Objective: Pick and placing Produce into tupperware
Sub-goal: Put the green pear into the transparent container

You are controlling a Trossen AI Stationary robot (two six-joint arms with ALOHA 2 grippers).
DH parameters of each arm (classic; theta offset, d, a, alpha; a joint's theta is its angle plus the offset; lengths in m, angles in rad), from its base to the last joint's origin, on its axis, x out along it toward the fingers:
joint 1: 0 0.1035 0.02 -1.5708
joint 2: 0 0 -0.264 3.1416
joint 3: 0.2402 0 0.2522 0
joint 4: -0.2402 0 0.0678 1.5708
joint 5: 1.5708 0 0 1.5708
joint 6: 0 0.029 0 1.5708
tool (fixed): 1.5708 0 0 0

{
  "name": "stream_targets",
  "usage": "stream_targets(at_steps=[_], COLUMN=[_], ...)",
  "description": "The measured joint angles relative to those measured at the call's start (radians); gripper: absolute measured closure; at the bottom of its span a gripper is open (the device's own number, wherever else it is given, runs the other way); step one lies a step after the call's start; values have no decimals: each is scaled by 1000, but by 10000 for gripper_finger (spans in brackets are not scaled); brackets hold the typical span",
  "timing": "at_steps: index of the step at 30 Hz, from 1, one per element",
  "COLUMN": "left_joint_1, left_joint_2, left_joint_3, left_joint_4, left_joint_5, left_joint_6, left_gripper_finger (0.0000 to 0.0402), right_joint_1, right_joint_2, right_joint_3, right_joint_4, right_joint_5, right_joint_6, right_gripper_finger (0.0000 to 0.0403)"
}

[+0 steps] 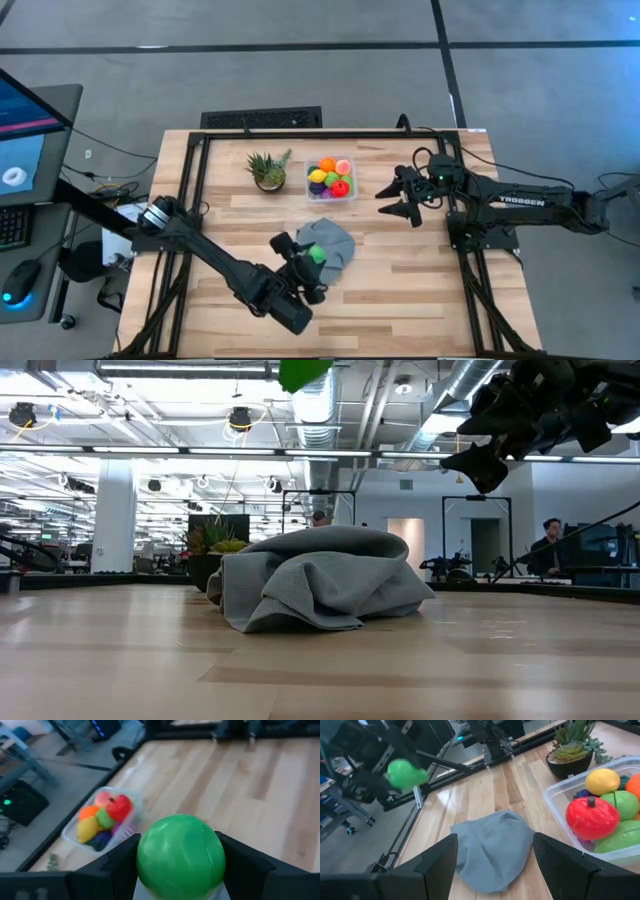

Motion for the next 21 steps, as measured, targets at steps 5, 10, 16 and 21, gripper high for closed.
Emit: stream_targets(at_steps=[5,10,16,21], left_joint_1=[0,0,24,51], left_joint_2=[-58,-100,-98,-92], left_joint_3=[-33,-49,-49,-50], left_joint_4=[-16,17,158,262], left_joint_5=[-65,-76,-61,-28], left_joint_6=[-34,-8,109,246], left_gripper_finger=[181,181,181,181], right_joint_1=[0,0,0,0], right_joint_2=[0,0,0,0], right_joint_3=[0,0,0,0], right_joint_4=[1,8,41,58], right_joint_5=[3,3,25,26], right_joint_6=[7,7,8,23], right_gripper_finger=[121,121,121,121])
